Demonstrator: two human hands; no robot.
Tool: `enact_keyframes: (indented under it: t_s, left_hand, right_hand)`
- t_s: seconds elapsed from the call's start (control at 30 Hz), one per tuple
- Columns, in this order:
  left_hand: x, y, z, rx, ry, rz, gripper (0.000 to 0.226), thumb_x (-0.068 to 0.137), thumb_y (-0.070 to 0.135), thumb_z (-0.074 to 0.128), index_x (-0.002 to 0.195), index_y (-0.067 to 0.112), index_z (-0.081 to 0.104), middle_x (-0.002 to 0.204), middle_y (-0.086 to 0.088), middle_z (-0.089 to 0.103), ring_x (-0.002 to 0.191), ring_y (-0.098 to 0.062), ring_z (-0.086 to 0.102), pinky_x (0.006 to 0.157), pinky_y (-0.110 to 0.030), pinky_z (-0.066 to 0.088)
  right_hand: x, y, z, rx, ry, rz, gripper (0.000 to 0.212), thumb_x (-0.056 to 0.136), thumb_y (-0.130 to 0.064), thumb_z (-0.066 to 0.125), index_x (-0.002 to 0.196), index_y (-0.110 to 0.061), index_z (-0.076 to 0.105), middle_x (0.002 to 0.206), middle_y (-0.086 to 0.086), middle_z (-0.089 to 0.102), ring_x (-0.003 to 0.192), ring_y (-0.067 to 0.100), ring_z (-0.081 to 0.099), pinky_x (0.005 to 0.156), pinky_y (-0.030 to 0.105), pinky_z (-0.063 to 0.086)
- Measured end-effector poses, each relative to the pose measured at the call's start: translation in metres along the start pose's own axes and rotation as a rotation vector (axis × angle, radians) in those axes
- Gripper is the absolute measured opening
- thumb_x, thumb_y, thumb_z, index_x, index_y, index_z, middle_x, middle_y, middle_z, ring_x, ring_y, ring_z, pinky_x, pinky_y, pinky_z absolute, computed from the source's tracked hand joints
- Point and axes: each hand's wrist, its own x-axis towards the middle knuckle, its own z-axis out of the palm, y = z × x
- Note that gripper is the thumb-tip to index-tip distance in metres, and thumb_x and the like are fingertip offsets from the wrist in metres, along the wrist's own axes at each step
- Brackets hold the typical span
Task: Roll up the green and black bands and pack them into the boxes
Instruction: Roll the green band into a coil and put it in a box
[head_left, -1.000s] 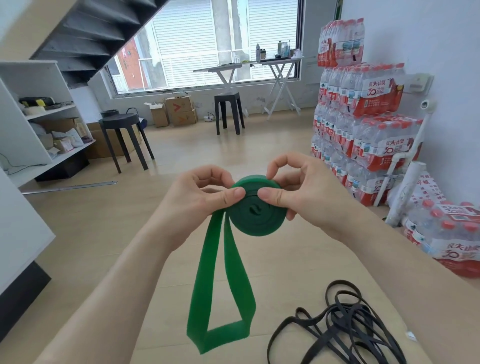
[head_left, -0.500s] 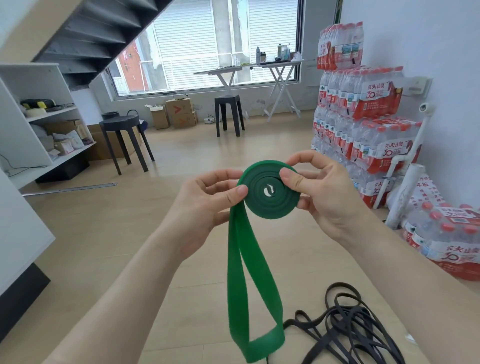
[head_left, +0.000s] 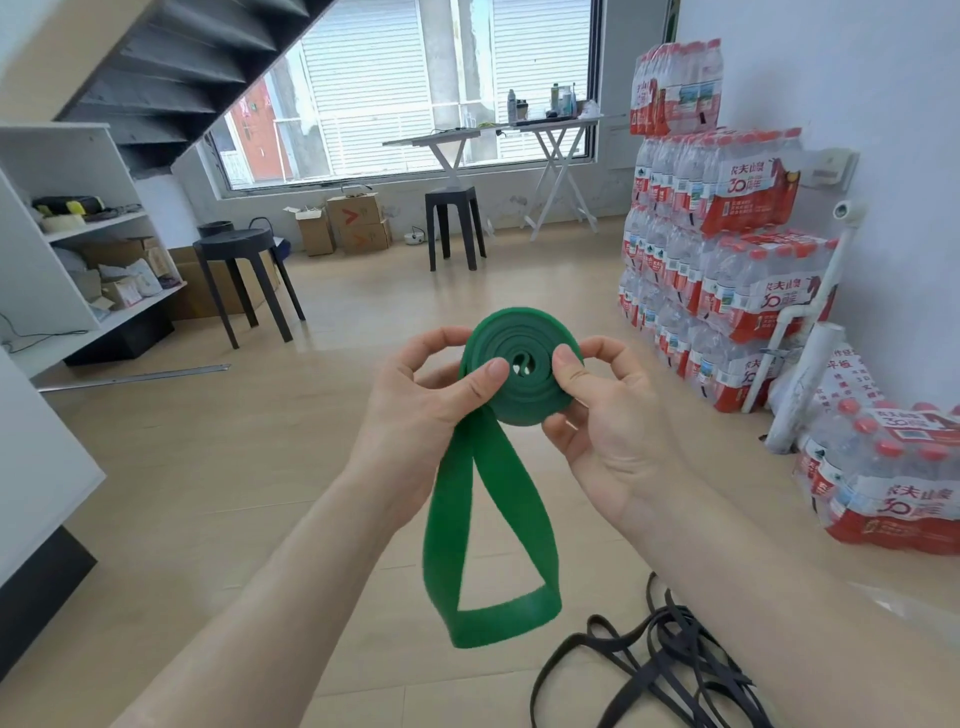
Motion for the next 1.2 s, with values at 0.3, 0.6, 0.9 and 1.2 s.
enact_keyframes:
  t_s: [0.3, 0.6, 0.9, 1.2]
  left_hand:
    - [-0.001, 0.009, -0.031, 0.254, -0.125, -0.080, 0.036, 0.067, 0.014, 0.074, 0.102, 0.011, 0.066, 0.089, -0.012, 0.075, 0.073, -0.027, 0.070, 0.060, -0.032, 0.058]
    - [-0.003, 0.003, -0.032, 0.536, -0.289, -0.059, 0.024, 0.077, 0.001, 0.073, 0.098, 0.005, 0.061, 0.089, -0.010, 0.075, 0.075, -0.025, 0.070, 0.072, -0.035, 0.058]
    - [0.000, -0.004, -0.034, 0.588, -0.218, 0.020, 0.038, 0.060, 0.019, 0.083, 0.092, 0.009, 0.065, 0.089, -0.007, 0.074, 0.080, -0.025, 0.071, 0.076, -0.040, 0.058]
    - [0.002, -0.001, -0.037, 0.545, -0.207, -0.039, 0.041, 0.053, 0.026, 0.083, 0.086, 0.010, 0.065, 0.087, -0.014, 0.071, 0.070, -0.024, 0.066, 0.066, -0.036, 0.052]
  right_hand:
    - [0.006, -0.009, -0.020, -0.725, -0.215, 0.038, 0.026, 0.083, -0.031, 0.071, 0.078, -0.020, 0.048, 0.084, 0.004, 0.066, 0.074, 0.011, 0.059, 0.047, 0.023, 0.041]
    - [0.006, -0.013, -0.025, -0.931, -0.517, 0.083, 0.040, 0.080, -0.021, 0.076, 0.115, -0.032, 0.060, 0.088, 0.003, 0.074, 0.076, 0.014, 0.070, 0.056, 0.027, 0.052]
    - [0.005, -0.005, -0.025, -0.872, -0.443, -0.037, 0.026, 0.084, -0.011, 0.071, 0.106, -0.026, 0.070, 0.072, -0.004, 0.072, 0.063, 0.009, 0.064, 0.046, 0.023, 0.047]
    - [0.000, -0.003, -0.021, -0.814, -0.408, -0.137, 0.026, 0.085, -0.005, 0.069, 0.098, -0.028, 0.069, 0.081, 0.008, 0.072, 0.059, 0.011, 0.062, 0.044, 0.023, 0.046]
